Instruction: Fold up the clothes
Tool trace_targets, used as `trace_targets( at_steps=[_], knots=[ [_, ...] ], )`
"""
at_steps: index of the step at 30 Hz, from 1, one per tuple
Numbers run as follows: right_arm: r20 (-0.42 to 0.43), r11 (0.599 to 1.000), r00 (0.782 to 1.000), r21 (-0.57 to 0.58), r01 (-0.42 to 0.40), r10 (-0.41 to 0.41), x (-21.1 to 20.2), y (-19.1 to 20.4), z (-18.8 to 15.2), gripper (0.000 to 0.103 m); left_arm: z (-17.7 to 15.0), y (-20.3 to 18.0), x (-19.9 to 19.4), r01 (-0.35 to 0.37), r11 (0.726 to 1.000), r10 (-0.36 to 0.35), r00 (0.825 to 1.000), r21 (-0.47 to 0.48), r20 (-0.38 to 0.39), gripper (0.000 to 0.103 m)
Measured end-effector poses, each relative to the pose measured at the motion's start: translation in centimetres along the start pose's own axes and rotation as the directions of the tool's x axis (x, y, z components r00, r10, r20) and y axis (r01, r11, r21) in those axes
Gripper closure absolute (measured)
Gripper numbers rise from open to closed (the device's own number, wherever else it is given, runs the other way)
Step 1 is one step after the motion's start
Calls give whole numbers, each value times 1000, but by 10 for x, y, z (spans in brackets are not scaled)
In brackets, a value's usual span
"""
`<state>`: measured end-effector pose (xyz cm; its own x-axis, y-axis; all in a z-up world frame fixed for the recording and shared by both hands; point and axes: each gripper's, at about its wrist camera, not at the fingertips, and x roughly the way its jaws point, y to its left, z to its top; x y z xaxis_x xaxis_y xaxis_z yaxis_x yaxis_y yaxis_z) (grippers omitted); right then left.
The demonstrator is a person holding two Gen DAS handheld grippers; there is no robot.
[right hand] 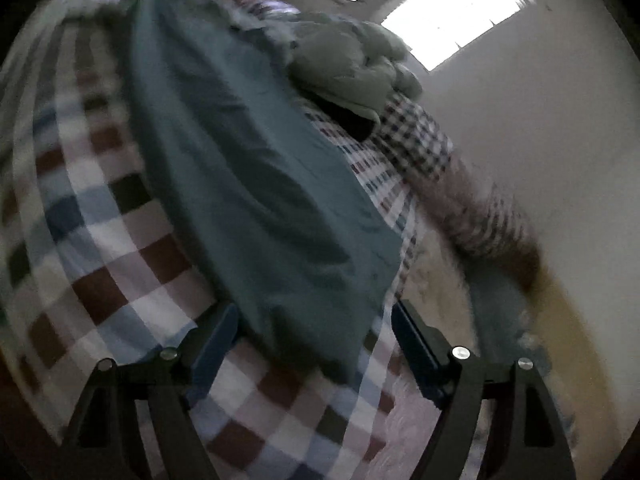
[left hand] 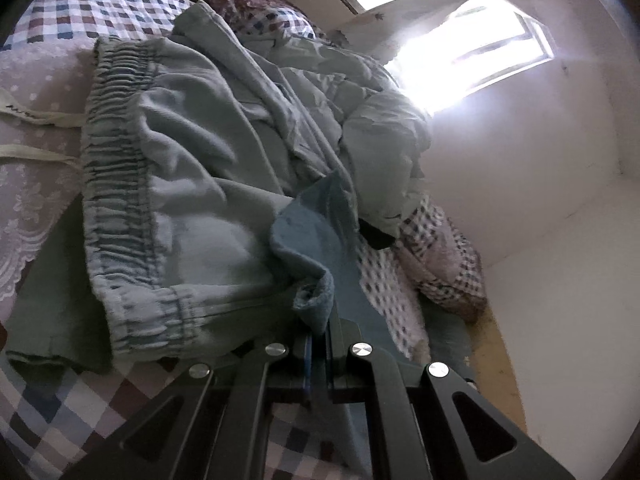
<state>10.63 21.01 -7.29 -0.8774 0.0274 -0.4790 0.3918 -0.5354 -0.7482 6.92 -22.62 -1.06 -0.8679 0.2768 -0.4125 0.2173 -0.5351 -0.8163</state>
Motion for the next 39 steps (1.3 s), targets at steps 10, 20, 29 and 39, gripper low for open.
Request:
trace_targets(
  at_steps=[10,20,29,39],
  knots=[
    [-10,975,981,-118,190,-192,15,8,0,10,9,-1,-5,69,997,-69,997,-32,-23,100],
    [63,967,981,-166,192,-184,-3,52,41,10,7,-6,-5,95,995,-96,995,-33,-32,100],
    [143,989,982,-64,133,-122,-1,69,99,10,10,-3,-6,148,984,-151,988,-101,-29,100],
    [226,995,973,-78,61,-42,2,117,168,10,12,-4,-7,138,986,-141,990,-89,-29,100]
  ],
)
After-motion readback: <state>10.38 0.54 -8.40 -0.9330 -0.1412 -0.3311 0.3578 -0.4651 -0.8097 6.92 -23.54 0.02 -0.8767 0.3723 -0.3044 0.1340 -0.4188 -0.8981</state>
